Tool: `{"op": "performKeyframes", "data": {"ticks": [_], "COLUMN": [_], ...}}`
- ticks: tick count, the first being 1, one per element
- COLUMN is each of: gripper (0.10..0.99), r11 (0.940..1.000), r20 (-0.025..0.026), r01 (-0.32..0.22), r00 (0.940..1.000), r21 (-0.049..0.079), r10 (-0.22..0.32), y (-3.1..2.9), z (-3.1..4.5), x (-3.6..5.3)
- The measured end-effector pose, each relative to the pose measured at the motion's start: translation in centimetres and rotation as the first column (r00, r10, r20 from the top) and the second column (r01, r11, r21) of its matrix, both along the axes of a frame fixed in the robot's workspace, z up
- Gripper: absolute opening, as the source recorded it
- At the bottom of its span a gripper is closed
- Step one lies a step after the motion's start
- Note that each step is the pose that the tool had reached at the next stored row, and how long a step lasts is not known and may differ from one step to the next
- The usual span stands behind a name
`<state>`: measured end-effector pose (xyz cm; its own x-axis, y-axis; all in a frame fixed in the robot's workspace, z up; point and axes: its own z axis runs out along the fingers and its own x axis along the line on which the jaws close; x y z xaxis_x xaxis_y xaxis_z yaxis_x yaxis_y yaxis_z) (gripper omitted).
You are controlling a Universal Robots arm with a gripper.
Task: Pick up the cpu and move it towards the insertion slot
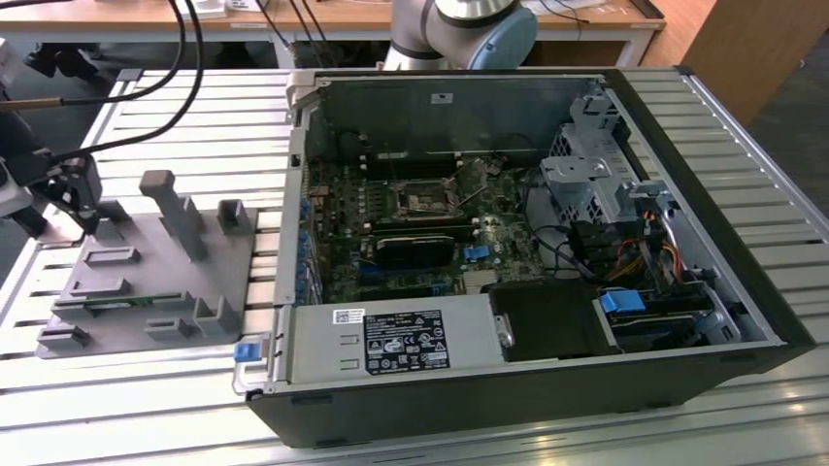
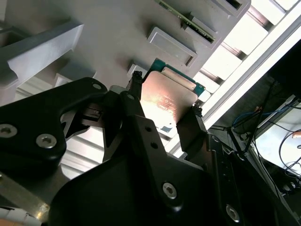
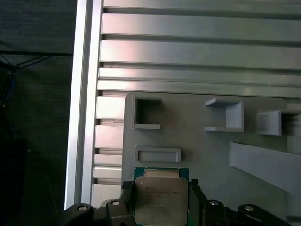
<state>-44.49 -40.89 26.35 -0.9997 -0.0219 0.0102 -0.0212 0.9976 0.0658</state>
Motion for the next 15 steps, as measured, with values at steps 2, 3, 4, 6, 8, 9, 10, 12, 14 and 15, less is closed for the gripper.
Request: {"op": "performKeyframes", "data": {"ticks": [2, 3, 4, 6, 8, 9, 10, 12, 14, 15], "gripper": [0.545, 0.545, 0.545, 0.545, 0.545, 0.545, 0.545, 0.545, 0.545, 0.545], "r11": [1.0, 1.0, 1.0, 1.0, 1.0, 1.0, 1.0, 1.0, 1.0, 1.0], "r20": [0.0001, 0.0, 0.0, 0.0, 0.0, 0.0, 0.0, -0.0001, 0.0, 0.0], "r01": [0.0, 0.0, 0.0, 0.0, 0.0, 0.0, 0.0, 0.0, 0.0, 0.0], "r00": [1.0, 1.0, 1.0, 1.0, 1.0, 1.0, 1.0, 1.0, 1.0, 1.0], "r21": [0.0, 0.0, 0.0, 0.0, 0.0, 0.0, 0.0, 0.0, 0.0, 0.0], "r10": [0.0, 0.0, 0.0, 0.0, 0.0, 0.0, 0.0, 0.0, 0.0, 0.0], "y": [0.0, 0.0, 0.0, 0.0, 0.0, 0.0, 0.0, 0.0, 0.0, 0.0], "z": [0.09, 0.14, 0.2, 0.3, 0.42, 0.48, 0.54, 0.66, 0.79, 0.85], "x": [0.0, 0.0, 0.0, 0.0, 0.0, 0.0, 0.0, 0.0, 0.0, 0.0]}}
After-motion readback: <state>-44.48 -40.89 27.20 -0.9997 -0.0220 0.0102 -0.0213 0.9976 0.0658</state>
